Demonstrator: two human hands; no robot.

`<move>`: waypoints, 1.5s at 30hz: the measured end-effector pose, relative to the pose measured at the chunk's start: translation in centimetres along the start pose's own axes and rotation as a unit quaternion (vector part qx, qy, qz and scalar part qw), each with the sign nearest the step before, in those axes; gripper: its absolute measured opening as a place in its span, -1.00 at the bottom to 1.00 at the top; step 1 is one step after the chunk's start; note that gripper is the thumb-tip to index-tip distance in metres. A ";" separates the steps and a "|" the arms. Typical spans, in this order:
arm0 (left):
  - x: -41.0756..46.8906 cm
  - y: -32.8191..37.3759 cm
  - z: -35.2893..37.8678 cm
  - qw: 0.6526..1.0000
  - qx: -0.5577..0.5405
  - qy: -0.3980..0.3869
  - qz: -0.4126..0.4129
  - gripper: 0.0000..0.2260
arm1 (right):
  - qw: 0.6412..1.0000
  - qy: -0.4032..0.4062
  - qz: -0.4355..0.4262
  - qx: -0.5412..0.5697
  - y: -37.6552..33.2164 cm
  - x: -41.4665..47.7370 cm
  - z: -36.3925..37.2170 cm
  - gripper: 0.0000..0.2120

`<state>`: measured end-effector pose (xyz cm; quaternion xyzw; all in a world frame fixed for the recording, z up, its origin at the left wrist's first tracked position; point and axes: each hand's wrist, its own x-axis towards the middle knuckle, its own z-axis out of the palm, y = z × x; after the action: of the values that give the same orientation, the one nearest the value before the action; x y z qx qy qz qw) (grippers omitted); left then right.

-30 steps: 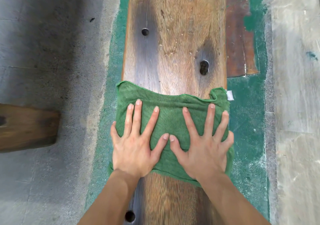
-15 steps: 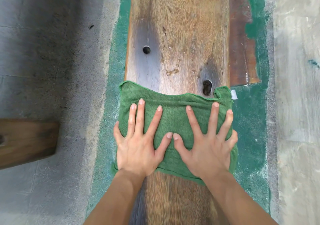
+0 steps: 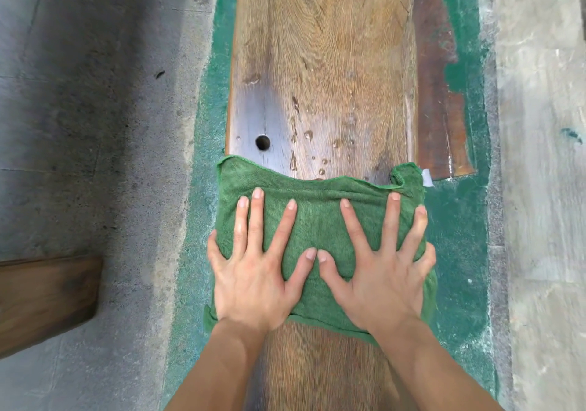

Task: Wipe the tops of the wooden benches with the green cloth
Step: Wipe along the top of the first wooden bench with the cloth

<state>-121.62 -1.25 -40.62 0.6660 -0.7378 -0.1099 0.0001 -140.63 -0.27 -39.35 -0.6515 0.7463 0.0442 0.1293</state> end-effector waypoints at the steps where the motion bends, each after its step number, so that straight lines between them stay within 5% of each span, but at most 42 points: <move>1: 1.2 0.2 0.0 1.000 0.000 0.003 0.002 -0.35 | 1.000 -0.003 0.005 -0.006 0.1 1.2 -0.3 -0.23; 45: 13.8 0.9 -2.0 1.000 0.000 -0.002 -0.006 -0.34 | 1.000 0.011 0.009 -0.007 -0.4 13.4 -3.3 -0.23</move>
<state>-123.74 -15.06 -40.55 0.6702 -0.7337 -0.1117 -0.0020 -142.30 -14.03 -39.49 -0.6459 0.7532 0.0433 0.1164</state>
